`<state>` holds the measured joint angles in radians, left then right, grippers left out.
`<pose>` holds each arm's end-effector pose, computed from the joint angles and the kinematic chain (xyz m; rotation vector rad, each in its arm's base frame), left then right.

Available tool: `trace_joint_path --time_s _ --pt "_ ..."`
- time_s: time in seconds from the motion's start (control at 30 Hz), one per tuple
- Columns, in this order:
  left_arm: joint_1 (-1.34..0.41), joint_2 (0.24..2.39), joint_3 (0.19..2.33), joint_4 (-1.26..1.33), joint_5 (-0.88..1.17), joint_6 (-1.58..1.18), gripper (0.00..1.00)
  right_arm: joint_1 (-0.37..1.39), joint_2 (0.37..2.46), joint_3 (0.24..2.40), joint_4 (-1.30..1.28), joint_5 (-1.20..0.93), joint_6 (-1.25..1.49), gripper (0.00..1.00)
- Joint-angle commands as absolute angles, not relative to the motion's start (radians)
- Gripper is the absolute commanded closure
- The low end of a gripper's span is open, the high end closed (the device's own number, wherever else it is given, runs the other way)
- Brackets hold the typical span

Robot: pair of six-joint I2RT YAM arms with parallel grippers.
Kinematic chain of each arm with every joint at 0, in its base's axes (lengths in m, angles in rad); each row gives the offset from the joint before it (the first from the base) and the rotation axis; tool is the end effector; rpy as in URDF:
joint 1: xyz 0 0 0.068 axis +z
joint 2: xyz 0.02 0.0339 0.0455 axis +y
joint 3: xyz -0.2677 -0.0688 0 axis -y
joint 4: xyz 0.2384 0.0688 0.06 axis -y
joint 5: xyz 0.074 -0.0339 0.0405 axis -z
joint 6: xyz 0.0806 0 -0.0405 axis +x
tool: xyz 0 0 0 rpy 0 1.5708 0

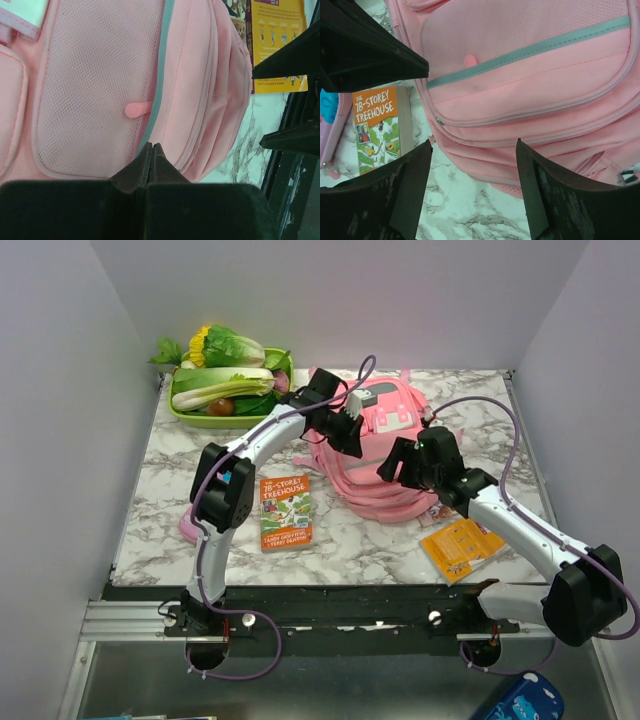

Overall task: Pack the student bag
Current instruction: Adjust the student bag at the center of the board.

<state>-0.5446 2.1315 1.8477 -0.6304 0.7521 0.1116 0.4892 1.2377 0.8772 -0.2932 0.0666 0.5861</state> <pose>0.3898 -0.3005 0.2258 1.0958 2.2017 -1.1182 0.2667 0.1359 0.2446 0.1474 2.2677 0.5094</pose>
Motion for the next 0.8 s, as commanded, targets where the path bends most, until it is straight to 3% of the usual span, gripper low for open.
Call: trace_joint_path --time_s 0.0,0.07,0.1,0.13,0.17,0.3,0.4,0.77 --pt "-0.537 2.126 1.891 -0.623 0.779 0.077 1.0 0.508 1.181 0.868 -0.334 0.049 0.695 0.25" --pt "-0.529 2.118 1.872 -0.644 0.767 0.1 0.98 0.511 1.174 0.87 -0.36 0.055 0.706 0.26" --pt "-0.52 2.108 1.861 -0.647 0.755 0.106 0.7 0.511 1.177 0.871 -0.376 0.081 0.713 0.26" --pt "-0.514 2.102 1.849 -0.649 0.727 0.109 0.55 0.511 1.178 0.874 -0.394 0.095 0.715 0.26" --pt "-0.509 2.097 1.823 -0.646 0.713 0.115 0.47 0.511 1.18 0.868 -0.399 0.11 0.721 0.26" --pt "-0.485 2.097 1.801 -0.632 0.661 0.091 0.35 0.509 1.181 0.85 -0.384 0.121 0.729 0.26" --pt "-0.471 2.111 1.804 -0.612 0.631 0.045 0.18 0.511 1.18 0.838 -0.371 0.12 0.73 0.26" --pt "-0.476 2.178 1.838 -0.551 0.637 0.005 0.15 0.511 1.178 0.792 -0.338 0.103 0.742 0.27"
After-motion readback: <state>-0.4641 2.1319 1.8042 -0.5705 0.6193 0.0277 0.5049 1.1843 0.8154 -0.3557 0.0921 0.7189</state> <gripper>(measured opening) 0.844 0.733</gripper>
